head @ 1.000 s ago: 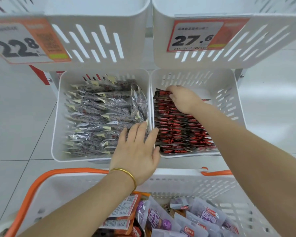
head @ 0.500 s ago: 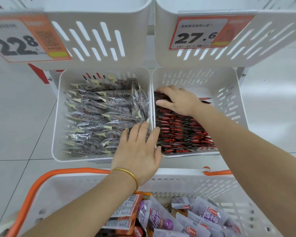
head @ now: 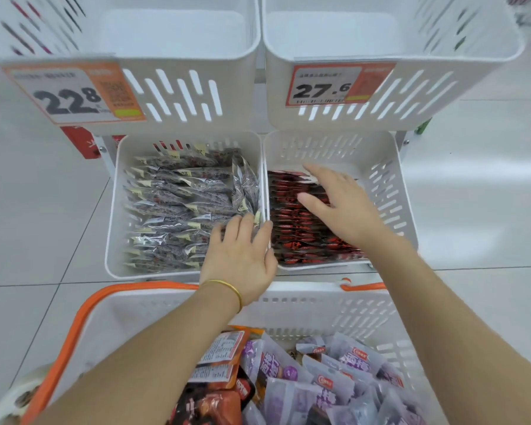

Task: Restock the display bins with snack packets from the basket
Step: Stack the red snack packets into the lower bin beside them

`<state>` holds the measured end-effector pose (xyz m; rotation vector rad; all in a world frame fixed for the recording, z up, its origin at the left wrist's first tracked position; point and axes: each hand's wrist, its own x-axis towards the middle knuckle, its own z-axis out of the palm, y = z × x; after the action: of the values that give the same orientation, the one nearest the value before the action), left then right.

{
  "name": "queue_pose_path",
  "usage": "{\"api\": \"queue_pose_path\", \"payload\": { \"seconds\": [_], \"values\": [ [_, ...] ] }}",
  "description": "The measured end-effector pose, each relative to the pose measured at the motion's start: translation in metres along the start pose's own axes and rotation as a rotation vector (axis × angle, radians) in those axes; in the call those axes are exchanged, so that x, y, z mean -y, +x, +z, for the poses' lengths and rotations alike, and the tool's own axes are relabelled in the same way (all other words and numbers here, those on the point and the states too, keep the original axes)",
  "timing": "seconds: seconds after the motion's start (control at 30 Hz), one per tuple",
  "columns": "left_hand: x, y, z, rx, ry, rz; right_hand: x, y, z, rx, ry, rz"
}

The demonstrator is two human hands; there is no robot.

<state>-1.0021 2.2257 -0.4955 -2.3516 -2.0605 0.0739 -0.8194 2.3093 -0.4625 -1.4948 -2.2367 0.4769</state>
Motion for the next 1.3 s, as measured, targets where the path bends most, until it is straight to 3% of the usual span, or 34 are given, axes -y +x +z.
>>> {"api": "queue_pose_path", "payload": {
  "seconds": [0.17,0.23,0.37,0.5,0.73,0.9,1.13,1.23,1.3],
  "values": [
    [-0.010,-0.003,-0.018,-0.007,0.088,-0.018,0.044,-0.114,0.006,-0.236,0.260,-0.037],
    [-0.010,-0.010,-0.033,-0.082,0.053,-0.015,0.060,-0.153,0.020,-0.239,0.315,-0.015],
    [0.013,-0.055,-0.053,-0.274,-0.082,0.016,0.076,-0.193,0.058,0.011,0.295,0.078],
    [0.038,-0.090,-0.051,-0.249,-0.154,-0.075,0.086,-0.189,0.091,0.333,0.078,0.020],
    [0.059,-0.124,-0.043,-0.295,-0.266,-0.147,0.088,-0.161,0.137,0.544,-0.199,-0.087],
    [0.062,-0.133,-0.039,-0.279,-0.302,-0.176,0.091,-0.153,0.148,0.473,-0.186,0.004],
    [0.069,-0.143,-0.037,-0.250,-0.320,-0.195,0.096,-0.154,0.133,0.259,-0.372,-0.191],
    [0.070,-0.147,-0.041,-0.277,-0.377,-0.204,0.096,-0.161,0.103,0.011,-0.203,-0.204],
    [0.066,-0.147,-0.047,-0.315,-0.492,-0.233,0.102,-0.170,0.076,-0.057,0.142,-0.031]
  ]
}}
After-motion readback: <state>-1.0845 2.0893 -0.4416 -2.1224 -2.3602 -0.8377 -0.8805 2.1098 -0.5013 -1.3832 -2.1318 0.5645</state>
